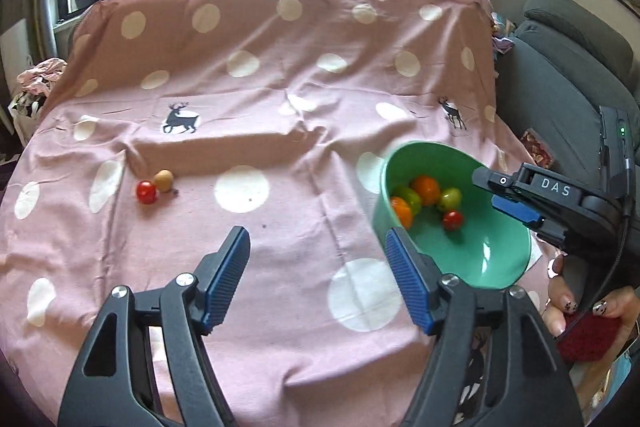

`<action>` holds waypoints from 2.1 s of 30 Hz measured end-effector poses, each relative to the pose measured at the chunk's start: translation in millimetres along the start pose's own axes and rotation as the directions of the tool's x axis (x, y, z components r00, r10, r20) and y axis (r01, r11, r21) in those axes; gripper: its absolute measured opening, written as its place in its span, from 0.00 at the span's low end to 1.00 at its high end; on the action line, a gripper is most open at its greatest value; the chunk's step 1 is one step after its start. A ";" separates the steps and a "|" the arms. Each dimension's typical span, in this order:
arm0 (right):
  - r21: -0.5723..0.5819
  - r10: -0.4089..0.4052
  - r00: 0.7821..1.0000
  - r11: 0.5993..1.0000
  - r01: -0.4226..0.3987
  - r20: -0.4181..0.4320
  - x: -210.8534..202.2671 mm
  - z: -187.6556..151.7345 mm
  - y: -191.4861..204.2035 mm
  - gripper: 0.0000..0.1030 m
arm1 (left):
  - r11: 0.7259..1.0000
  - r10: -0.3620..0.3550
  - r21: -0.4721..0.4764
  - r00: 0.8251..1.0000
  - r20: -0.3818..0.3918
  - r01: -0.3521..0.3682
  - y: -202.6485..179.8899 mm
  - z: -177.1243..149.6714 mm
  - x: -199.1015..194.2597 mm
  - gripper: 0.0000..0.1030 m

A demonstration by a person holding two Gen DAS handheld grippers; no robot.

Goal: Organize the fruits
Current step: 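Open both grippers to drop the tomatoes into the bowl, then move both grippers back to the remaining tomatoes on the cloth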

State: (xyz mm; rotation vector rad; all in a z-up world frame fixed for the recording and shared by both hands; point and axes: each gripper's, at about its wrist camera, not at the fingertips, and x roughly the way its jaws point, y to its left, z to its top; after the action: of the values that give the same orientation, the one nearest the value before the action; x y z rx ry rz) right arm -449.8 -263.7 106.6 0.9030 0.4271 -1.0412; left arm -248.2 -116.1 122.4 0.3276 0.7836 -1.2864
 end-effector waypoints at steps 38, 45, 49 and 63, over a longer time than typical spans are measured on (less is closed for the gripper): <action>-0.291 0.096 0.961 0.941 -0.172 -0.260 66.1 -57.0 127.7 0.49 | 0.896 0.281 -0.268 0.920 -0.274 -0.354 143.0 -49.7 18.3 0.53; -0.280 0.094 0.961 0.945 -0.168 -0.261 66.8 -55.9 125.3 0.49 | 0.899 0.276 -0.259 0.916 -0.292 -0.354 144.2 -50.8 22.6 0.53; -0.286 0.099 0.961 0.942 -0.174 -0.259 65.1 -56.7 125.9 0.49 | 0.899 0.192 -0.350 0.955 -0.225 -0.263 151.6 -44.9 4.0 0.53; -0.276 0.094 0.961 0.946 -0.168 -0.262 65.9 -55.2 124.2 0.49 | 0.917 0.176 -0.309 0.950 -0.258 -0.254 140.5 -47.5 20.8 0.35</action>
State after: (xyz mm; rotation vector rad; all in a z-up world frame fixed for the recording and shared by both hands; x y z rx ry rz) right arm -304.4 -230.3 83.1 0.7800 0.7018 -0.7198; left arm -130.7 -62.3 46.7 0.2748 1.1138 -0.8937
